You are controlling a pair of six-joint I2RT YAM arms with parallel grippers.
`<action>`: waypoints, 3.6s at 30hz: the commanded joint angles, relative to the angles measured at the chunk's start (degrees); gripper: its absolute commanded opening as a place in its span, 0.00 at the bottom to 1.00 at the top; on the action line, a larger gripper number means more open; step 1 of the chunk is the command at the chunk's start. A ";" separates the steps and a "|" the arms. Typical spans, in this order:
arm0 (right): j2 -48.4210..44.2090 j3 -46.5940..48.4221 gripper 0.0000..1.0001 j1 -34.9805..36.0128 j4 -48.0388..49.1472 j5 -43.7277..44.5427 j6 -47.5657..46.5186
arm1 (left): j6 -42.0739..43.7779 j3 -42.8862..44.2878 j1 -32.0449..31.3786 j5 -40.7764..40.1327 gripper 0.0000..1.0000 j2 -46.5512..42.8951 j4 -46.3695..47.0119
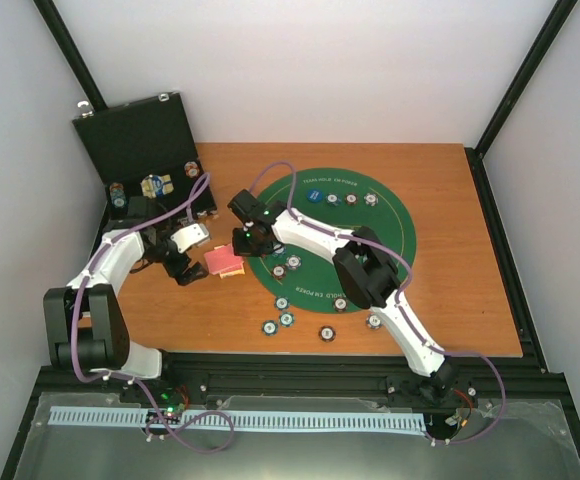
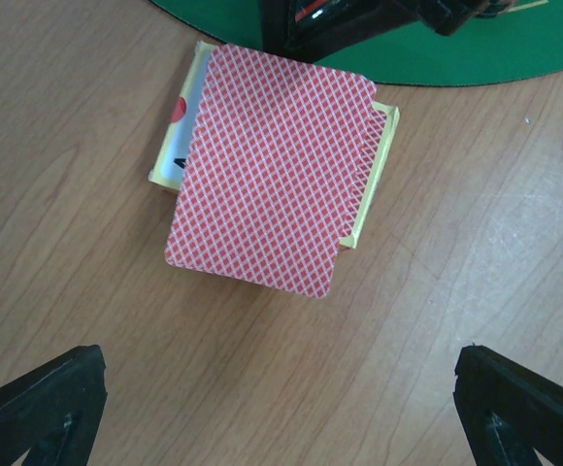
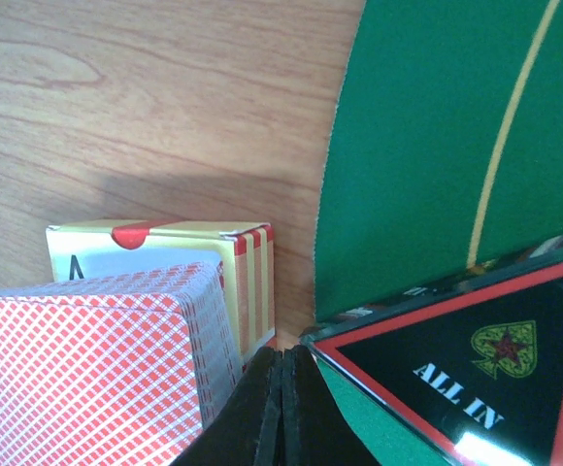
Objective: Distribute texas hold em gaming equipment
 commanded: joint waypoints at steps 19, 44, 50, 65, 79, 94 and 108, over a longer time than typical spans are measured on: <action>-1.34 -0.47 0.05 0.34 -2.71 0.67 -0.85 | 7.94 3.18 -0.48 3.55 1.00 4.49 -1.23; -23.87 -26.23 0.76 -4.69 9.81 -5.30 -1.18 | 13.91 14.36 -6.53 -6.20 1.00 17.39 -6.91; -24.09 -27.11 0.77 -4.69 10.20 -5.35 -1.23 | 13.52 14.04 -7.54 -6.05 1.00 17.82 -6.42; -24.81 -27.33 0.77 -4.78 10.52 -5.92 -1.57 | 13.00 13.22 -8.49 -5.67 1.00 19.34 -5.85; -25.23 -27.75 0.76 -4.78 10.97 -6.43 -1.69 | 13.72 10.84 -8.90 -8.74 1.00 19.72 -2.09; -26.53 -28.76 0.74 -4.84 12.16 -7.07 -1.55 | 13.38 11.66 -9.12 -8.36 1.00 20.81 -1.61; -32.07 -37.60 0.74 -6.69 17.19 -9.38 0.69 | 13.21 12.44 -9.13 -8.22 1.00 23.11 -0.60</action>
